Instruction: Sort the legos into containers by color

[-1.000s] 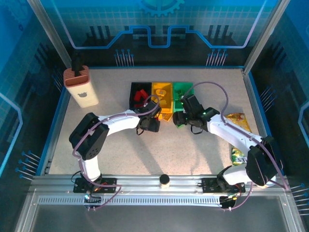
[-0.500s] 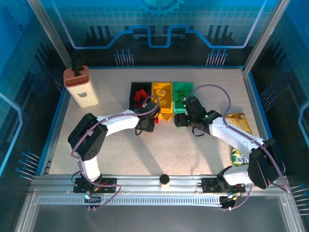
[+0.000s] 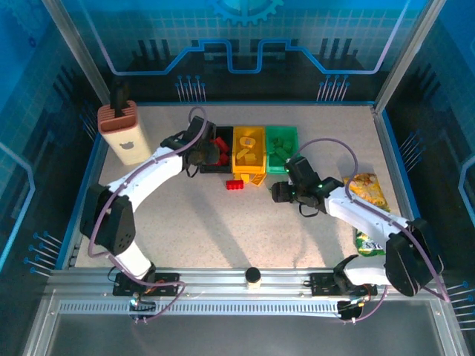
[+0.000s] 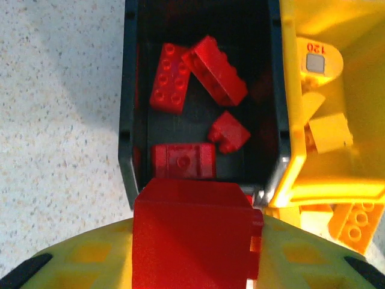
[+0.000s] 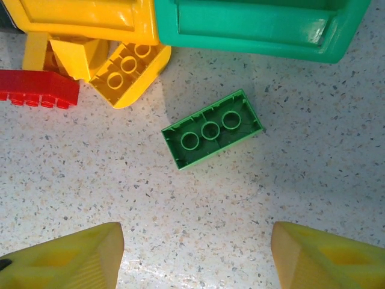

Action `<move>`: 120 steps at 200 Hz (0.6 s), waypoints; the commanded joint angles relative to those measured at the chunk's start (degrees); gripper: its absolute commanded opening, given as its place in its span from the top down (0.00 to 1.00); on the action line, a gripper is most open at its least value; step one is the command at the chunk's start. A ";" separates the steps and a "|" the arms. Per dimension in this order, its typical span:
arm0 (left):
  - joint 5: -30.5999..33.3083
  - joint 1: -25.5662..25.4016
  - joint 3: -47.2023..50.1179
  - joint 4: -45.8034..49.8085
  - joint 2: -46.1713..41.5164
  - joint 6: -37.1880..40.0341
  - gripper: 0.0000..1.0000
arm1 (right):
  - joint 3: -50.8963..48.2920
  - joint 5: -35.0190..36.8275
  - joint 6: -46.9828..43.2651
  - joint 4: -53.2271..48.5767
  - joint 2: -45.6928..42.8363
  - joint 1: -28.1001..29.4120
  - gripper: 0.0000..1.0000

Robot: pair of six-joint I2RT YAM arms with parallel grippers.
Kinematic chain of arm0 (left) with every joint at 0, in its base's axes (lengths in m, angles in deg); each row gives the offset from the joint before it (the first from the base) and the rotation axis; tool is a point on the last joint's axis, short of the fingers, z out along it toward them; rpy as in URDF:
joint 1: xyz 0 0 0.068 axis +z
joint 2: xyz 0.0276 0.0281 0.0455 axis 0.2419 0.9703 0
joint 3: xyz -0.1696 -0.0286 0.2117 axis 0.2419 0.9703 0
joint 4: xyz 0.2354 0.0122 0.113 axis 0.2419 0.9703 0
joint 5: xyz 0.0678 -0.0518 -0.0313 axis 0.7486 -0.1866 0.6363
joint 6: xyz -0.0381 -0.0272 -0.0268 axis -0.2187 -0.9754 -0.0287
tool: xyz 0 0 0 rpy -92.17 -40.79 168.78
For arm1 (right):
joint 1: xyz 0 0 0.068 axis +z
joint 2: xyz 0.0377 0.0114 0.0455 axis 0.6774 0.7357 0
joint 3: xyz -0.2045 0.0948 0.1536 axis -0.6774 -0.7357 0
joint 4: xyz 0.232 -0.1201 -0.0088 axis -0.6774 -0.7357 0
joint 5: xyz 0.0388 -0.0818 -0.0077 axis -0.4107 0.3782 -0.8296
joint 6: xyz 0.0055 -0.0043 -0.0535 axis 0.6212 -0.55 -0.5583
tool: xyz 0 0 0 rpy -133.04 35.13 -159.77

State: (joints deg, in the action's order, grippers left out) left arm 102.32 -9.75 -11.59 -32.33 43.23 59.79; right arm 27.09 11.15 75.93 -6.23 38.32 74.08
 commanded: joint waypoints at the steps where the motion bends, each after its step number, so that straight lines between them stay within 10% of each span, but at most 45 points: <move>1: -1.65 1.39 -4.79 2.27 4.75 1.72 0.58 | -0.88 -0.01 0.86 -0.33 -2.40 -0.51 0.33; 32: -0.87 2.48 -13.24 5.89 9.76 2.02 0.15 | -1.12 0.39 0.56 -1.57 -4.07 -0.53 0.33; 120: -1.70 -6.85 8.31 -1.47 -9.05 -2.20 0.14 | -4.52 -0.20 1.73 0.27 -6.06 -0.51 0.33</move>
State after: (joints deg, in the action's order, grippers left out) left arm 101.49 -13.93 -9.66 -32.17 37.02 60.01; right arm 23.26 11.15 76.58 -6.66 32.09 74.08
